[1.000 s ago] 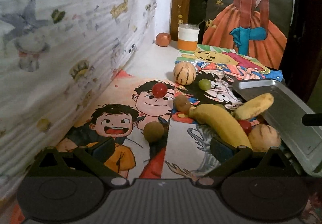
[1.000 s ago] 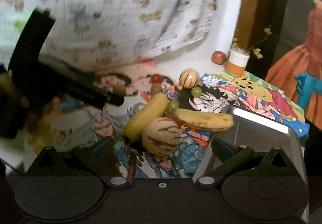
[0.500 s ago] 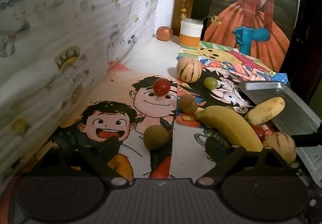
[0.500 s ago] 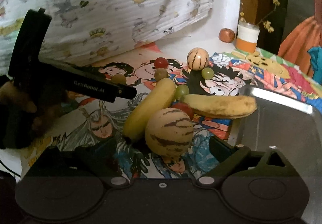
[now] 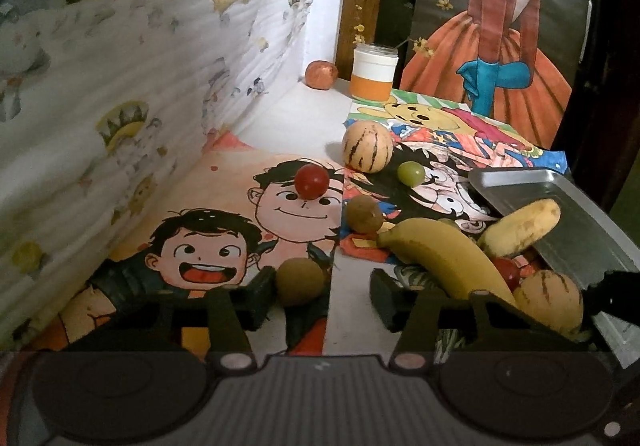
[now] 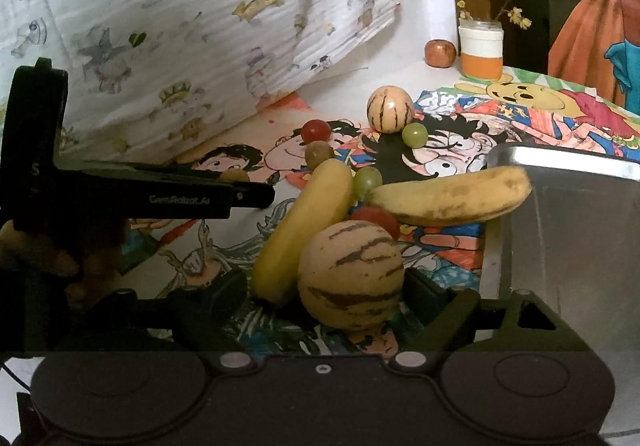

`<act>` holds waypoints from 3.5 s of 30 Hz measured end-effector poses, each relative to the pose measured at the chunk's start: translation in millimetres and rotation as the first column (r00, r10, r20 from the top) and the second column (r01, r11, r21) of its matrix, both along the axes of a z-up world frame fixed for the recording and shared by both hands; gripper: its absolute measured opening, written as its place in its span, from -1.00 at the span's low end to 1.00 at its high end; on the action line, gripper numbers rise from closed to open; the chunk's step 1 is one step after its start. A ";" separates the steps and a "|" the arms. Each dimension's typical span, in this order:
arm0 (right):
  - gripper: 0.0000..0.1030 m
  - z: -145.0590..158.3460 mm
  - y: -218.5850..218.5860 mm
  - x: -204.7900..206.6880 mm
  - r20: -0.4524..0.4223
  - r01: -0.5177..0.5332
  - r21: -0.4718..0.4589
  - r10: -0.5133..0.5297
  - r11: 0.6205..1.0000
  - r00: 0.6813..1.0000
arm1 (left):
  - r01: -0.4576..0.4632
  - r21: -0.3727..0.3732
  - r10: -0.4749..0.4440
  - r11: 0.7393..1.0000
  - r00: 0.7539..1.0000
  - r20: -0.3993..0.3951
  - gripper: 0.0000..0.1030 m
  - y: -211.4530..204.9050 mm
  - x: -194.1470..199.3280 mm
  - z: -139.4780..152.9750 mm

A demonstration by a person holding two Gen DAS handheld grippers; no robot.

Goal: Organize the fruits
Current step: 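Move the right tool toward the striped melon while the left tool approaches a small brown fruit, then close the right tool on the striped melon while the left tool grasps the small brown fruit, then carry the melon into the metal tray with the right tool while the left tool drops the brown fruit there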

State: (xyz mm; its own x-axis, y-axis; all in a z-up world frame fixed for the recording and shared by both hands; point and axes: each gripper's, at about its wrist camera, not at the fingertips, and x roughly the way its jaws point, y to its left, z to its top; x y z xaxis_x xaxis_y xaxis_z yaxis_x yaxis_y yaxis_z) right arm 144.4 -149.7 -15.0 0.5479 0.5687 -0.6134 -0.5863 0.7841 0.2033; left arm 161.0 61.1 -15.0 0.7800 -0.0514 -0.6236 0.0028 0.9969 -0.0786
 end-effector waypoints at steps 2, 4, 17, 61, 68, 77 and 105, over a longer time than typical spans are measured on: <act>0.69 0.3 -1.6 0.8 -0.019 0.012 0.034 -0.012 0.999 1.000 | -0.016 -0.009 0.016 1.000 1.000 0.003 -0.17 1.7 0.1 0.0; 0.70 0.1 -3.1 1.3 -0.029 0.026 0.055 -0.024 0.998 0.999 | -0.017 -0.014 0.017 1.000 1.000 0.005 -0.29 2.9 -0.2 -0.4; 0.66 2.1 -17.1 -10.3 -0.047 0.053 0.136 -0.047 0.989 0.998 | 0.050 -0.021 -0.049 0.999 0.999 0.004 -0.44 -4.4 -12.3 2.8; 0.04 10.1 -53.5 -45.6 -0.053 0.159 0.227 -0.151 0.961 0.987 | -0.027 -0.040 0.025 0.999 0.998 -0.054 -0.43 -36.5 -47.7 13.6; 0.04 24.2 -86.0 -65.9 -0.021 0.205 0.268 -0.207 0.942 0.978 | -0.042 -0.124 0.041 0.991 0.999 -0.012 -0.43 -50.2 -68.7 28.7; 0.04 51.3 -139.1 -59.6 0.082 0.252 0.232 -0.277 0.939 0.957 | 0.058 -0.129 -0.053 0.990 0.998 0.043 -0.43 -84.2 -52.6 63.7; 0.04 28.3 -162.4 110.0 0.103 0.205 -0.048 -0.200 0.978 0.974 | 0.225 -0.200 -0.243 0.954 0.967 -0.073 -0.43 -147.7 139.3 31.6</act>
State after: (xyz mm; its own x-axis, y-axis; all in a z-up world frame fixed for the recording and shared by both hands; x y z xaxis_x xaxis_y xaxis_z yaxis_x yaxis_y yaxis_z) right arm 254.4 -312.1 13.3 0.7064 0.4047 -0.5807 -0.4288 0.8974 0.1038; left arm 300.2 -86.6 16.6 0.6692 -0.3491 -0.6560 0.2172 0.9361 -0.2766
